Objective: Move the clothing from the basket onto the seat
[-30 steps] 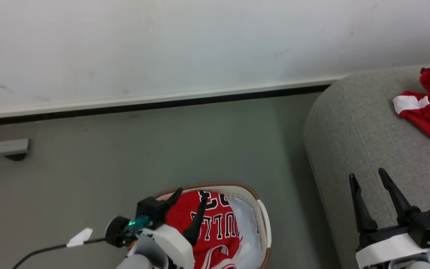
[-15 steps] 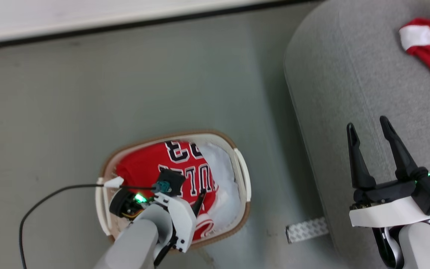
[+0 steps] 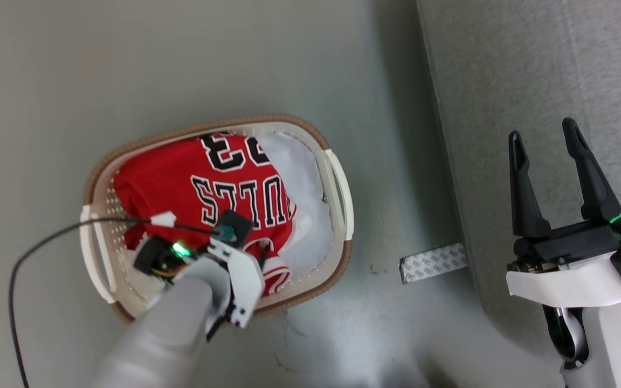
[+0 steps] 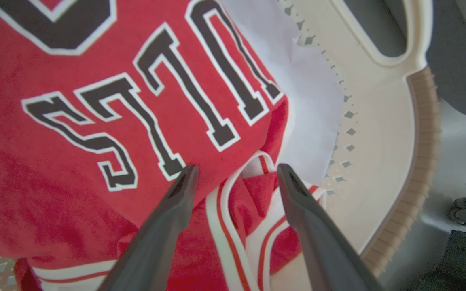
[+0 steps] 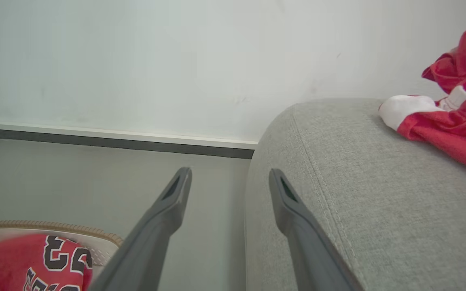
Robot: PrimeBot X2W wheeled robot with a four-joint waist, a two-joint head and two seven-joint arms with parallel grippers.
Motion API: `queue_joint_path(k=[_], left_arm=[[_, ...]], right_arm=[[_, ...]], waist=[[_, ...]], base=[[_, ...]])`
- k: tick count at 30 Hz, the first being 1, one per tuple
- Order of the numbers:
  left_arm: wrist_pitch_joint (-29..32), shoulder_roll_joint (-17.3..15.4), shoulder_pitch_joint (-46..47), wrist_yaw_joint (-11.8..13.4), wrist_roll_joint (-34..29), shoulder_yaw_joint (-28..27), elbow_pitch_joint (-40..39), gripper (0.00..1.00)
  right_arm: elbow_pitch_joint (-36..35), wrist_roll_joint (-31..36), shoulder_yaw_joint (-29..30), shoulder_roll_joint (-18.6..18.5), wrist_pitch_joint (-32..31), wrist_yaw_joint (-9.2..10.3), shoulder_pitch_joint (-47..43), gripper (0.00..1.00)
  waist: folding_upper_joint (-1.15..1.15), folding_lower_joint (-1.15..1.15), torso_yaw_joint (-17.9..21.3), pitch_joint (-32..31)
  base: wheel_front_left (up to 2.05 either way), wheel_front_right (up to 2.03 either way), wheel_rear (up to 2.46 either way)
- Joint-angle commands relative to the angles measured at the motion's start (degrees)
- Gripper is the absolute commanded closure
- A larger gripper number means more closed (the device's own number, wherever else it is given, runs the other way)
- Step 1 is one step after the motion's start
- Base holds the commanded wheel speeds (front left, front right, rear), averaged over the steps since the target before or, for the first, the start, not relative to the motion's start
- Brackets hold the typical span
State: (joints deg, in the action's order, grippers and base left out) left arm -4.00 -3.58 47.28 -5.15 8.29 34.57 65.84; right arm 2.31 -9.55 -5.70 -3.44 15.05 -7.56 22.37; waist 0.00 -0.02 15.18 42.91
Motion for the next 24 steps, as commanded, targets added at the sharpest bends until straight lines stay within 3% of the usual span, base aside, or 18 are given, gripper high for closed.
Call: queue_joint_path(k=[1, 15, 16, 18, 19, 24], left_arm=[[-0.13, -0.89, 1.65, 0.29, -0.40, 0.03, 0.50, 0.00], [-4.29, -1.02, 9.96, 1.83, -1.12, 1.62, 5.39, 0.00], [-4.89, -0.96, 10.20, 2.01, -0.93, 1.60, 5.45, 0.27], [-6.17, -0.90, 10.69, 2.17, -0.78, 1.73, 5.65, 0.94], [-6.54, -0.91, 10.88, 2.03, -0.98, 1.98, 5.78, 1.00], [-8.00, -0.58, 9.86, 1.75, 0.05, 2.00, 6.45, 1.00]], right_arm=[[-0.46, 0.58, -0.11, 0.22, 0.18, 0.14, 1.06, 0.00], [-4.73, 0.09, -1.54, 0.58, 0.19, 0.14, 3.56, 0.00], [-4.81, 0.05, -1.61, 0.59, 0.19, 0.14, 3.54, 0.00], [-4.84, -0.12, -1.69, 0.60, 0.19, 0.14, 3.59, 0.00], [-4.67, -0.15, -1.70, 0.60, 0.19, 0.14, 3.65, 0.00], [-3.46, -1.41, -1.16, 0.62, 0.19, 0.14, 3.13, 0.00]], waist=[[0.00, 0.02, 0.04, 2.80], [0.00, 0.02, -0.75, 10.87], [0.00, 0.02, -0.72, 11.06], [0.00, 0.02, -0.60, 11.27], [0.00, 0.02, -0.51, 11.23], [0.00, 0.02, -0.98, 8.70]], base=[[0.00, 0.00, 0.00], [0.00, 0.00, 0.00], [0.00, 0.00, 0.00], [0.00, 0.00, 0.00], [0.00, 0.00, 0.00], [0.00, 0.00, 0.00]])
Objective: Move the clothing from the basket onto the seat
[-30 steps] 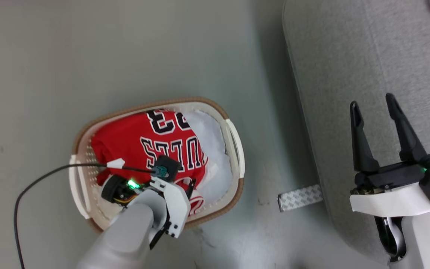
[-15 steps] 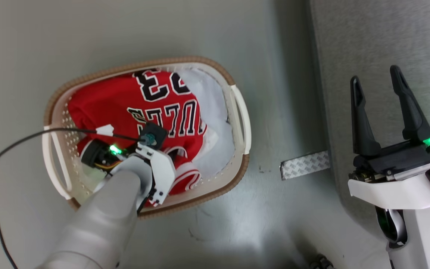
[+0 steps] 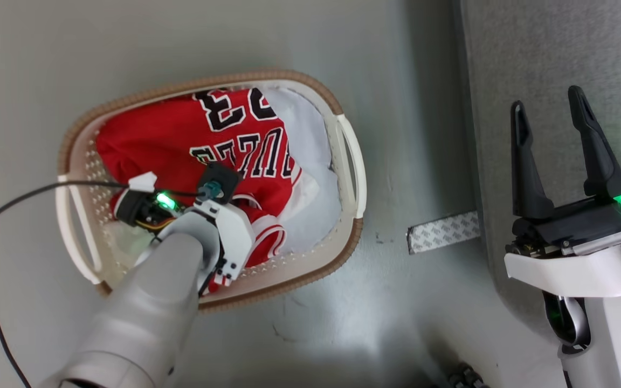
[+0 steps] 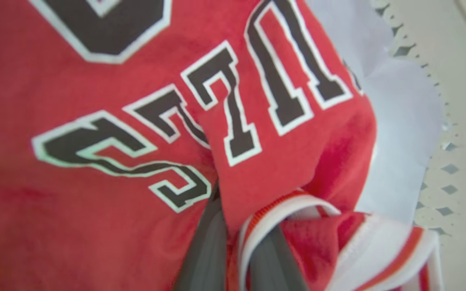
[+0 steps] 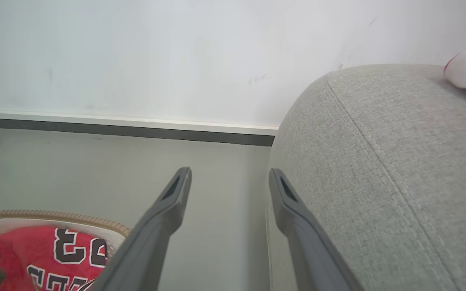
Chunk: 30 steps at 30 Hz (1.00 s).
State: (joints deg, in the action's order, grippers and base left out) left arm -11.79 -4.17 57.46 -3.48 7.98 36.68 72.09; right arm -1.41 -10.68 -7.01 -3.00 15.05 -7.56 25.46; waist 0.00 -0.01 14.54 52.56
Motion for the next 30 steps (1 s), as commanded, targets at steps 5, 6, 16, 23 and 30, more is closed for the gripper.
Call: queue_joint_path(k=[5, 6, 16, 23, 30], left_arm=[[-2.25, 0.57, -3.80, -0.55, 2.51, -0.58, 0.21, 1.00], [-2.45, 0.68, -4.66, -0.68, 2.90, -0.83, 0.05, 1.00], [-3.36, 1.16, -15.08, -1.41, 8.73, -3.76, -5.32, 1.00], [-3.37, 1.14, -22.49, -0.48, 10.94, -5.78, -13.03, 1.00], [-3.38, 1.16, -27.53, 0.97, 12.28, -6.65, -19.64, 1.00]], right_arm=[[2.26, -0.75, 0.41, 0.17, 0.19, 0.15, -1.76, 0.00], [2.70, -0.60, 0.29, 0.15, 0.19, 0.14, -2.30, 0.00], [8.16, -0.44, -0.98, 0.09, 0.19, 0.14, -8.17, 0.00], [10.90, -1.01, -0.70, -0.67, 0.19, 0.14, -13.70, 0.00], [12.67, -1.40, 0.24, -1.26, 0.19, 0.14, -18.75, 0.00]], waist=[[0.00, 0.01, -2.35, -7.45], [0.00, 0.01, -2.86, -9.10], [0.00, 0.01, -7.75, -27.50], [0.00, 0.01, -10.72, -37.93], [0.00, 0.01, -12.77, -45.55]], base=[[0.00, 0.00, 0.00], [0.00, 0.00, 0.00], [0.00, 0.00, 0.00], [0.00, 0.00, 0.00], [0.00, 0.00, 0.00]])
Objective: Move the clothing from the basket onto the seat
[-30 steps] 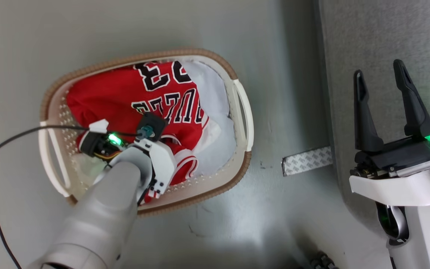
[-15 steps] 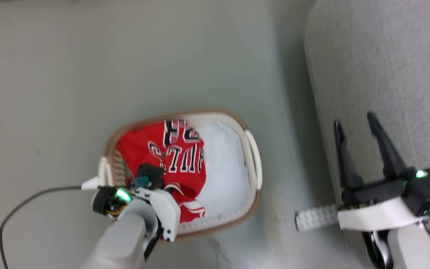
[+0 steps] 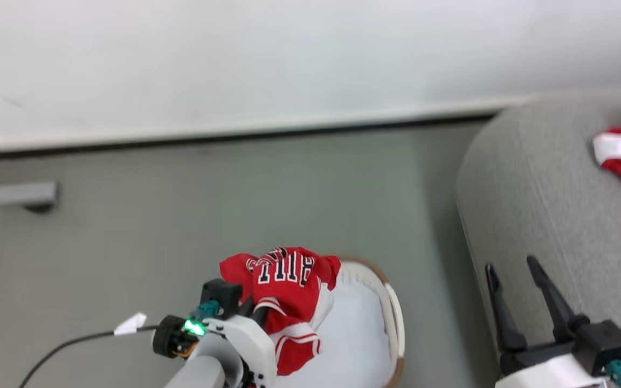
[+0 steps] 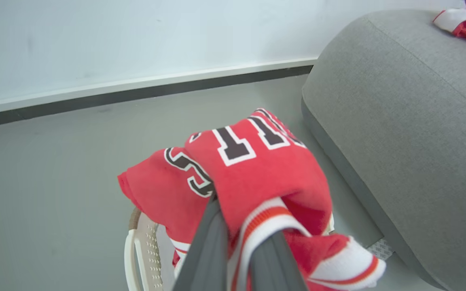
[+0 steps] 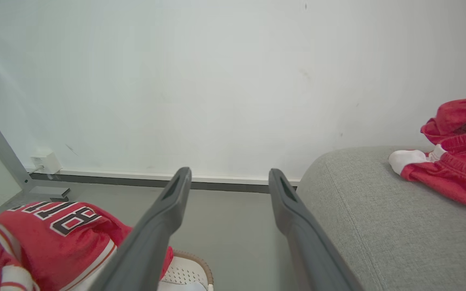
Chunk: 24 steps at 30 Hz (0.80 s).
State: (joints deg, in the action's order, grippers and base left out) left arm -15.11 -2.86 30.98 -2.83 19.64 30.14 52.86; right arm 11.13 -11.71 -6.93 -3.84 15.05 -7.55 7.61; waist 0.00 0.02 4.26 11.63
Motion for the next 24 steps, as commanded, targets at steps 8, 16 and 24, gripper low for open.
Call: queue_joint_path(k=[8, 16, 24], left_arm=[[0.36, -1.67, -4.98, 1.59, 1.45, -0.34, -7.73, 1.00], [2.90, -4.14, -7.82, 3.64, 1.68, -0.81, -17.36, 1.00], [5.95, -6.36, -10.57, 5.43, 1.71, -0.81, -25.85, 1.00]], right_arm=[[1.21, -0.99, 0.52, -0.67, 0.19, 0.13, -5.10, 0.00], [1.24, -1.06, 1.45, -0.55, 0.19, 0.13, -7.84, 0.00], [1.75, -1.51, 1.64, -0.90, 0.19, 0.13, -9.49, 0.00]], waist=[[0.00, -0.02, -3.06, -10.84], [0.00, -0.02, -3.06, -14.04], [0.00, -0.02, -2.95, -16.39]], base=[[0.00, 0.00, 0.00], [0.00, 0.00, 0.00], [0.00, 0.00, 0.00]])
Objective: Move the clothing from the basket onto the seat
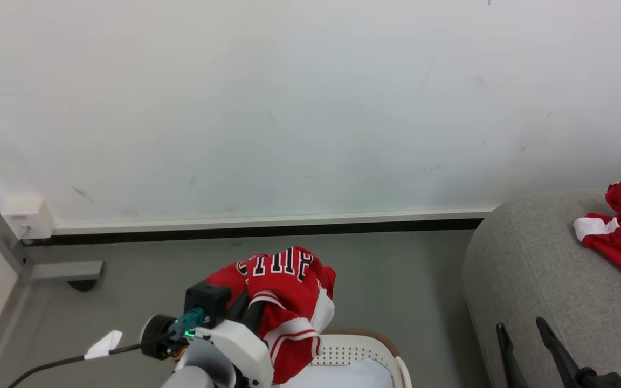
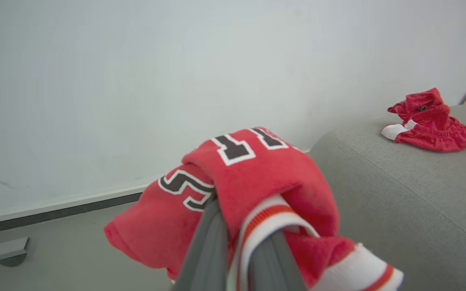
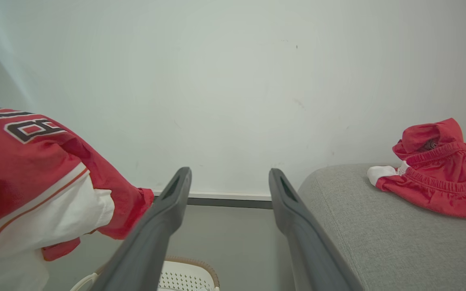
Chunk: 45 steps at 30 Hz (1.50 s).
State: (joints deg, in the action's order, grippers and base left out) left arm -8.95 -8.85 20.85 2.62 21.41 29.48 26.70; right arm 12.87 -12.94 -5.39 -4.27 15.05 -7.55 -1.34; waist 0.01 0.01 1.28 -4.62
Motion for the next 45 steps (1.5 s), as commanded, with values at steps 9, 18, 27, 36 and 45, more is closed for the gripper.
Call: queue_joint_path(k=[9, 18, 27, 36, 45], left_arm=[[3.55, -3.00, -3.26, 2.07, 0.50, -0.55, -8.46, 1.00], [5.36, -4.68, -4.78, 3.22, 0.87, -0.86, -12.95, 1.00], [5.99, -5.09, -4.47, 3.57, 1.16, -0.53, -15.07, 1.00], [6.26, -5.48, -3.84, 3.70, 1.21, -0.16, -16.77, 1.00], [6.80, -4.85, -3.14, 3.21, 1.18, 1.42, -18.45, 1.00]], right_arm=[[0.75, -0.20, -0.01, -0.42, 0.19, 0.13, -1.59, 0.00], [1.09, -0.52, -0.36, -0.55, 0.19, 0.13, -2.19, 0.00], [1.53, -0.76, -0.98, -0.52, 0.19, 0.13, -2.06, 0.00], [1.74, -1.56, -2.98, -2.23, 0.19, 0.14, -0.69, 0.00], [1.98, -5.10, -14.00, -9.41, 0.19, 0.14, 4.74, 0.00]], waist=[[-0.01, -0.01, 0.17, -1.97], [-0.01, -0.01, -0.18, -2.95], [-0.01, -0.01, -0.68, -2.65], [-0.01, -0.01, -0.68, -2.07], [-0.01, -0.01, -0.85, -1.42]], base=[[0.00, 0.00, 0.00], [0.00, 0.00, 0.00], [0.00, 0.00, 0.00], [0.00, 0.00, 0.00], [0.00, 0.00, 0.00]])
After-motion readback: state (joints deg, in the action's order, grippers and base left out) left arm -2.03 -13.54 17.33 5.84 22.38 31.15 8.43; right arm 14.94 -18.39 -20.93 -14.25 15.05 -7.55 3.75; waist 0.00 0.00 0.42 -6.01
